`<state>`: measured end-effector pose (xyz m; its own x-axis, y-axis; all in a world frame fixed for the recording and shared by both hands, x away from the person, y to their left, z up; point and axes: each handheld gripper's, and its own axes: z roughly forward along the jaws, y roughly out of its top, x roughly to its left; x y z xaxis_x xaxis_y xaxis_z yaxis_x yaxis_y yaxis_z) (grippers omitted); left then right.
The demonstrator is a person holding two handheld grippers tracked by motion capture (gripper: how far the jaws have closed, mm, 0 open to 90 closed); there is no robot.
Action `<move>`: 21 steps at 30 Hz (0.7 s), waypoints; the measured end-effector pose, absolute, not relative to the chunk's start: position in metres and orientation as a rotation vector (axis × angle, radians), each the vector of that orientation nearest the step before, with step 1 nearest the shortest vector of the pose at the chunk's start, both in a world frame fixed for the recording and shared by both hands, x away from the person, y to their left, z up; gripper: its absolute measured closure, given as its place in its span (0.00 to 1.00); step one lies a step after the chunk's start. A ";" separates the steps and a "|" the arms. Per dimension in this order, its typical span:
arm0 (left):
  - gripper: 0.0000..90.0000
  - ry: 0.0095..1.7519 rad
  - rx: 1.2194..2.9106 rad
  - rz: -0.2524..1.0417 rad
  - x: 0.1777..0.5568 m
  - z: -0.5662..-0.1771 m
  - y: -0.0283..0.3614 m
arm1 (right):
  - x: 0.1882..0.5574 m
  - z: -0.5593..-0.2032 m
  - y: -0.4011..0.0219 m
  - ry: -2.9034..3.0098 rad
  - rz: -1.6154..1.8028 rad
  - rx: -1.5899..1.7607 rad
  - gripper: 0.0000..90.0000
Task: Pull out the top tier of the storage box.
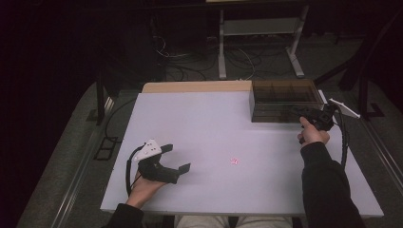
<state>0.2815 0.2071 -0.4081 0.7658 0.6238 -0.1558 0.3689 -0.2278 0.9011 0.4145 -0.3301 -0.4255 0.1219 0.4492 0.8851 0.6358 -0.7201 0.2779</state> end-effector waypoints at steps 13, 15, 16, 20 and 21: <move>0.00 0.767 1.845 0.287 0.281 -0.408 0.208 | 0.411 -0.424 -0.332 -1.107 -1.624 -2.212 0.90; 0.00 0.767 1.845 0.288 0.281 -0.408 0.208 | 0.409 -0.423 -0.332 -1.107 -1.623 -2.213 0.90; 0.00 0.766 1.845 0.287 0.281 -0.408 0.208 | 0.409 -0.423 -0.332 -1.106 -1.623 -2.210 0.90; 0.00 0.765 1.846 0.287 0.281 -0.408 0.208 | 0.406 -0.423 -0.332 -1.122 -1.624 -2.207 0.90; 0.00 0.765 1.846 0.287 0.281 -0.408 0.208 | 0.405 -0.423 -0.332 -1.127 -1.622 -2.208 0.90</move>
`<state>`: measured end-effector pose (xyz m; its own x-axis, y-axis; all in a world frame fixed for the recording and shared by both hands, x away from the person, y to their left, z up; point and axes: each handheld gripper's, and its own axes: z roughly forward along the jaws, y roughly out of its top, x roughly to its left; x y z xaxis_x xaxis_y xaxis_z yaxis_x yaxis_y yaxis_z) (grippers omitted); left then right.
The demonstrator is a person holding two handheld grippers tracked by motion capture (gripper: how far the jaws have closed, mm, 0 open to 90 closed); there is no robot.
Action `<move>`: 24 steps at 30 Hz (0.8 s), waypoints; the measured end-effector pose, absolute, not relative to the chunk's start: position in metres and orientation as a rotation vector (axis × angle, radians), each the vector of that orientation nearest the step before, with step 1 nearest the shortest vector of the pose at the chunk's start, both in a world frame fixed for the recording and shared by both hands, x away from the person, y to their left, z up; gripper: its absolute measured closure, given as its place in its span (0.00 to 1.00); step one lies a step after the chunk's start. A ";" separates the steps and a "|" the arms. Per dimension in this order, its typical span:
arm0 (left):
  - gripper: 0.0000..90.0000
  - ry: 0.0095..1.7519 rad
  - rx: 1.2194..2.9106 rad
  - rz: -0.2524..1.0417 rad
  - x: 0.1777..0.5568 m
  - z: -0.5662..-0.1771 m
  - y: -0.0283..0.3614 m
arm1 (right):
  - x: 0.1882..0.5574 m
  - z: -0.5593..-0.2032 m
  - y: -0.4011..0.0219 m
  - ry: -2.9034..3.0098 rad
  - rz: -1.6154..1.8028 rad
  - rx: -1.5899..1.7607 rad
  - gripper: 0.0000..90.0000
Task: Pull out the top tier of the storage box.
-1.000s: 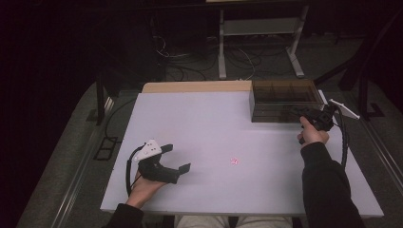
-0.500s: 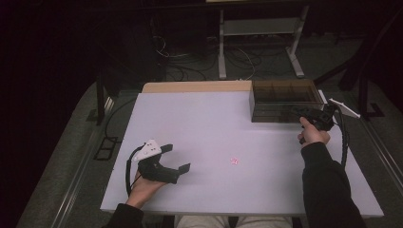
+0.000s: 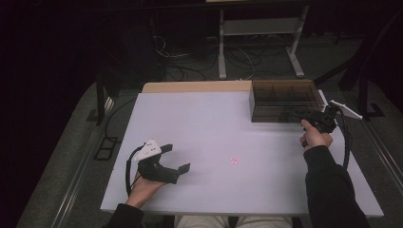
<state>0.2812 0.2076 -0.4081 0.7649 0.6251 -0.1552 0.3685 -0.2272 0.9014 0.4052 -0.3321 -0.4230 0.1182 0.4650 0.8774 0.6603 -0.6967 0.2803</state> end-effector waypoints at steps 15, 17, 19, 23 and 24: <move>0.00 0.766 1.846 0.288 0.281 -0.408 0.207 | 0.399 -0.422 -0.333 -1.159 -1.618 -2.198 0.90; 0.00 0.766 1.849 0.289 0.281 -0.408 0.207 | 0.398 -0.422 -0.332 -1.160 -1.617 -2.198 0.90; 0.00 0.766 1.849 0.289 0.281 -0.408 0.207 | 0.397 -0.422 -0.332 -1.159 -1.621 -2.197 0.90; 0.00 0.766 1.850 0.289 0.281 -0.408 0.207 | 0.395 -0.422 -0.333 -1.164 -1.622 -2.192 0.90; 0.00 0.766 1.849 0.288 0.281 -0.408 0.207 | 0.395 -0.422 -0.333 -1.167 -1.622 -2.192 0.90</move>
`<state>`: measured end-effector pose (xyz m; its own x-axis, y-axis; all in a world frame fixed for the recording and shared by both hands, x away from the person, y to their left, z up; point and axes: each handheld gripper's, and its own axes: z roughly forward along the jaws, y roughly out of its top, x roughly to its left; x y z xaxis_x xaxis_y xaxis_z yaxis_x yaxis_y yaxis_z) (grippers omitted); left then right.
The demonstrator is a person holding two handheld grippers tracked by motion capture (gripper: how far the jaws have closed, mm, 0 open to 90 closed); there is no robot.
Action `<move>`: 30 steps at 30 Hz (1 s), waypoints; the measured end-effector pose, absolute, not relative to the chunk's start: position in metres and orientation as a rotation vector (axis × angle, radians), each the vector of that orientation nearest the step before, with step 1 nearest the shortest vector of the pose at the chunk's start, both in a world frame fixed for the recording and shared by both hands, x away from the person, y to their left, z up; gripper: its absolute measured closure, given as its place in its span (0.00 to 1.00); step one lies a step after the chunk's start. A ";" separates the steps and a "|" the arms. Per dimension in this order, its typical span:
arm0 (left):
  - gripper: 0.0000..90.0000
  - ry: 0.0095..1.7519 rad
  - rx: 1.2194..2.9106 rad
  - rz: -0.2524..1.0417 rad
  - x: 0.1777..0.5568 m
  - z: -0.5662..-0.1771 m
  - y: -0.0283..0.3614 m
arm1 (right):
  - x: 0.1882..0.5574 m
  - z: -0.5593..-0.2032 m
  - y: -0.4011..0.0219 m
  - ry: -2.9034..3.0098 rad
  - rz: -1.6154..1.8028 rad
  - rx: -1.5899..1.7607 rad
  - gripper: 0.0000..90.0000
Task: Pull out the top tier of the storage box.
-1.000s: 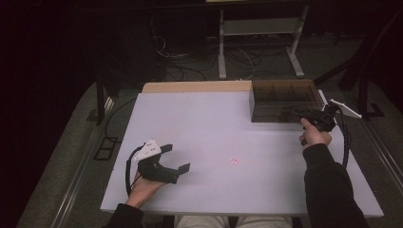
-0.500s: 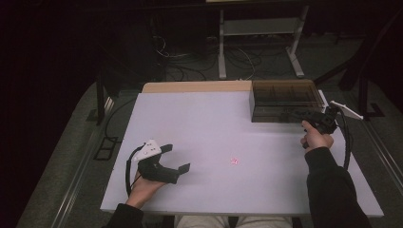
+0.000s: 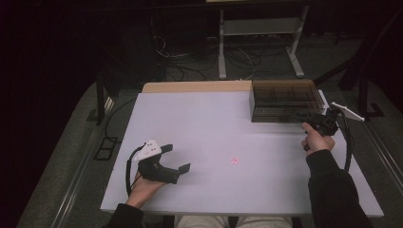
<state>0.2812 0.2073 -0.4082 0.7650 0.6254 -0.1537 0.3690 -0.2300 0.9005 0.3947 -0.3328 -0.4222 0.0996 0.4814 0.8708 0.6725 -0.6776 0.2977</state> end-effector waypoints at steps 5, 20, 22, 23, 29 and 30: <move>0.00 0.765 1.850 0.288 0.281 -0.408 0.207 | 0.394 -0.421 -0.334 -1.176 -1.623 -2.188 1.00; 0.00 0.765 1.851 0.287 0.281 -0.408 0.207 | 0.390 -0.411 -0.324 -1.364 -1.637 -2.093 0.84; 0.00 0.765 1.850 0.288 0.281 -0.408 0.207 | 0.390 -0.409 -0.324 -1.379 -1.638 -2.081 0.83; 0.00 0.766 1.850 0.288 0.281 -0.408 0.207 | 0.391 -0.404 -0.323 -1.441 -1.635 -2.062 0.80; 0.00 0.766 1.851 0.287 0.281 -0.409 0.207 | 0.393 -0.387 -0.320 -1.623 -1.617 -2.025 0.75; 0.00 0.767 1.852 0.288 0.281 -0.409 0.207 | 0.393 -0.382 -0.319 -1.669 -1.612 -2.022 0.73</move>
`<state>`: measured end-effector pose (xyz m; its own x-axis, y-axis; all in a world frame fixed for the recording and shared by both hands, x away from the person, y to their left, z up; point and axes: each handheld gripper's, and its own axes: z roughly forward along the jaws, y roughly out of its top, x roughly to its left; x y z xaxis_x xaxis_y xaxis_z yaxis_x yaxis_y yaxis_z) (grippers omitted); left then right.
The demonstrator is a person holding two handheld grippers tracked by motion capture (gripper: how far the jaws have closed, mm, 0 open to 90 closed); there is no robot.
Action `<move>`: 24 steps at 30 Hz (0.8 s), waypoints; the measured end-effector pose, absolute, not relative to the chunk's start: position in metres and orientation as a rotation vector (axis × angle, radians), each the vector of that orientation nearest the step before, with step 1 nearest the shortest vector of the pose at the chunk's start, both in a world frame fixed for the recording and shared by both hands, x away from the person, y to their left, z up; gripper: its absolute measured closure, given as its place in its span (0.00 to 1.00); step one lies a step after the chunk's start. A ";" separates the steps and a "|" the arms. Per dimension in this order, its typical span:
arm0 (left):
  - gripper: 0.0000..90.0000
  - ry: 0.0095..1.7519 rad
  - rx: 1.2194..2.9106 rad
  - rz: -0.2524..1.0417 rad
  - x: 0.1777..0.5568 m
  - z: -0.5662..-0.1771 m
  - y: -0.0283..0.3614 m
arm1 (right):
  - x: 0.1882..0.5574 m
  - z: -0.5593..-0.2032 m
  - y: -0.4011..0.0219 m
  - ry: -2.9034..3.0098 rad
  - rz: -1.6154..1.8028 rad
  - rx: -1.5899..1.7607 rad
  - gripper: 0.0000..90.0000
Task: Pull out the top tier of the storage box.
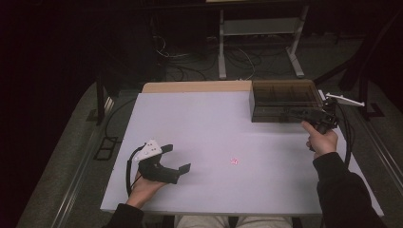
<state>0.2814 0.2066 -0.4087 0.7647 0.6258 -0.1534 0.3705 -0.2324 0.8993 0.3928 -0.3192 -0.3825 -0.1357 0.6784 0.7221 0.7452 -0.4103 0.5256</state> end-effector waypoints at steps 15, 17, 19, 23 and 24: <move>0.00 0.769 1.852 0.287 0.282 -0.409 0.207 | 0.399 -0.344 -0.315 -2.170 -1.510 -1.912 0.60; 0.00 0.769 1.852 0.288 0.282 -0.409 0.207 | 0.400 -0.339 -0.316 -2.217 -1.511 -1.884 0.58; 0.00 0.771 1.850 0.287 0.282 -0.409 0.207 | 0.402 -0.331 -0.317 -2.289 -1.517 -1.831 0.55; 0.00 0.774 1.849 0.288 0.282 -0.409 0.207 | 0.404 -0.324 -0.318 -2.328 -1.535 -1.775 0.54; 0.00 0.774 1.848 0.288 0.282 -0.409 0.207 | 0.407 -0.321 -0.319 -2.355 -1.539 -1.728 0.50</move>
<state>0.2820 0.2074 -0.4091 0.7607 0.6298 -0.1570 0.3741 -0.2278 0.8990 0.4066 -0.3189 -0.3209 -0.4427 0.8162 0.3712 0.6675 0.0236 0.7442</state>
